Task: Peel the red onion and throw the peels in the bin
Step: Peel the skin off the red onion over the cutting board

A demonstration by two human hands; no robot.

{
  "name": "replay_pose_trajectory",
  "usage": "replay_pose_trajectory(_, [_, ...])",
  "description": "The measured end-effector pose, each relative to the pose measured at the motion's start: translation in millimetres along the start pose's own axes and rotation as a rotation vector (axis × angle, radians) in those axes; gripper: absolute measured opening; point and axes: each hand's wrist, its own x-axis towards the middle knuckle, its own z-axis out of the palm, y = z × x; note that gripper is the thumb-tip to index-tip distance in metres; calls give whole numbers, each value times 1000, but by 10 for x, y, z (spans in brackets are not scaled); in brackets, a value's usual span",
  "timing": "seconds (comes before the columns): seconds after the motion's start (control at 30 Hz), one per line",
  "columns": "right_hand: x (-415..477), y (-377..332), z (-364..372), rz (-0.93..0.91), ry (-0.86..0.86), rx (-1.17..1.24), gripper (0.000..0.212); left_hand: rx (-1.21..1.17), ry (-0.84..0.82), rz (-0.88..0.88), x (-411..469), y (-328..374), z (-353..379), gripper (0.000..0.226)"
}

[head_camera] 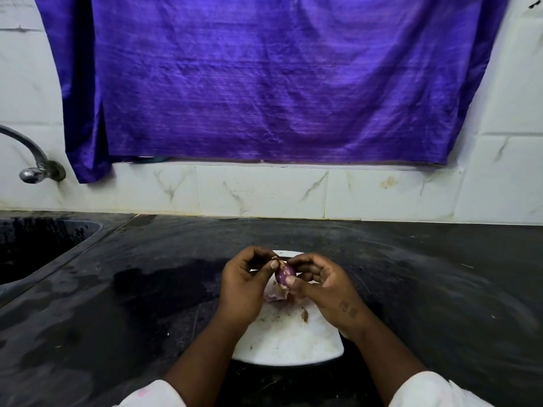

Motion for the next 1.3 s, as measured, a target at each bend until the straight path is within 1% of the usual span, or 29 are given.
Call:
replay_pose_trajectory(0.13, [-10,-10,13,-13,-31,-36,38,-80,-43,-39,-10,8,3,13])
replay_pose_trajectory(0.2, [-1,-2,21,-12,-1,-28,41,-103,-72,-95,-29,-2,11,15])
replay_pose_trajectory(0.27, [14,22,16,-22,53,-24,44,-106,-75,-144,-32,-15,16,7])
replay_pose_trajectory(0.37, [26,51,11,-55,116,-84,51,-102,-101,-175,-32,-29,12,4])
replay_pose_trajectory(0.53, [8,59,-2,-71,148,-197,56,-104,-136,-216,-34,-6,25,8])
replay_pose_trajectory(0.67, [2,56,1,-91,145,-275,58,-184,-172,-293,-37,15,16,10])
replay_pose_trajectory(0.77, [2,52,11,-94,139,-257,59,-262,-195,-352,-36,42,5,10])
replay_pose_trajectory(0.87, [6,42,16,-93,129,-168,57,-301,-223,-396,-35,53,6,9])
replay_pose_trajectory(0.97, [25,64,9,-101,150,-160,55,-270,-207,-359,-48,52,14,10])
replay_pose_trajectory(1.1, [30,77,9,-159,179,-281,55,-226,-183,-319,-69,53,28,11])
replay_pose_trajectory(1.2, [22,57,9,-222,148,-302,53,-216,-195,-296,-65,40,28,18])
replay_pose_trajectory(1.3, [30,62,-14,-240,103,-303,53,-172,-179,-251,-63,33,25,23])
